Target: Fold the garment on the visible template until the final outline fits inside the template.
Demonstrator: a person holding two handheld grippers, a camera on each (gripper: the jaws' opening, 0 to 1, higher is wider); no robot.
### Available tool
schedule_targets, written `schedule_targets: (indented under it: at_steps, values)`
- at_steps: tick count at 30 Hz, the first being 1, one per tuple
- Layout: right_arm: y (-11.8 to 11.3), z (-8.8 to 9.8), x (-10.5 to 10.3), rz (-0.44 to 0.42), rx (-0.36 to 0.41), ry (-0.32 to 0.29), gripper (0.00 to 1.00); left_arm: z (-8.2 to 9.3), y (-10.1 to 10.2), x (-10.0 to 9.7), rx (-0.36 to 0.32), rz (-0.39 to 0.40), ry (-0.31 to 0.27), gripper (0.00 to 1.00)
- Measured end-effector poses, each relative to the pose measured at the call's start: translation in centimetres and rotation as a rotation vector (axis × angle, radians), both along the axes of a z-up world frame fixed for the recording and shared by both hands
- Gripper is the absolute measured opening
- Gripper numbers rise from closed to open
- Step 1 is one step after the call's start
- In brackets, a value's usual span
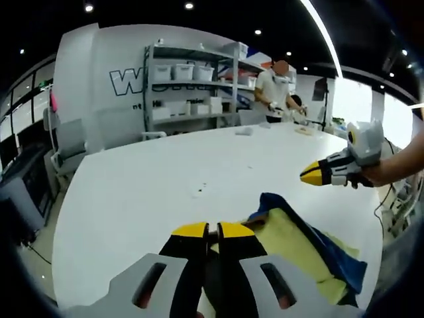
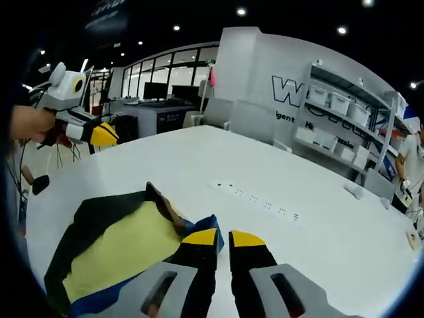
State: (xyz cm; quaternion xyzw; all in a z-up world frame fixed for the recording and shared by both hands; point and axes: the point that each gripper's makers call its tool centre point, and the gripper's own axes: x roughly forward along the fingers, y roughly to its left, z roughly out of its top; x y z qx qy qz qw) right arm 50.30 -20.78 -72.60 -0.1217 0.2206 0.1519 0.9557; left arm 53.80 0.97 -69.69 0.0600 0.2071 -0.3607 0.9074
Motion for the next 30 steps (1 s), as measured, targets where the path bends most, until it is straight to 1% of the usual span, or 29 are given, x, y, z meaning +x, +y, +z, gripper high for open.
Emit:
schedule_targets:
  at_steps: [8,14,18,21,30]
  values:
    - [1.0,-0.4,-2.0,0.038,0.004,0.014,0.09,-1.7,0.7,-2.4,0.036,-0.011,0.018,0.12]
    - [1.6,-0.9,-3.7,0.06,0.01,0.02,0.14,-3.0,1.3,-5.0,0.075,-0.038,0.03,0.16]
    - [1.9,-1.2,-4.8,0.069,0.011,0.034,0.17,-3.6,1.6,-6.2,0.092,-0.046,0.035,0.18]
    - [2.2,-1.2,-5.6,0.074,0.021,0.037,0.19,-3.9,1.8,-7.2,0.093,-0.048,0.041,0.19]
    - [2.5,-2.3,-8.7,0.082,0.023,0.063,0.21,-5.4,2.2,-10.5,0.092,-0.045,0.071,0.21]
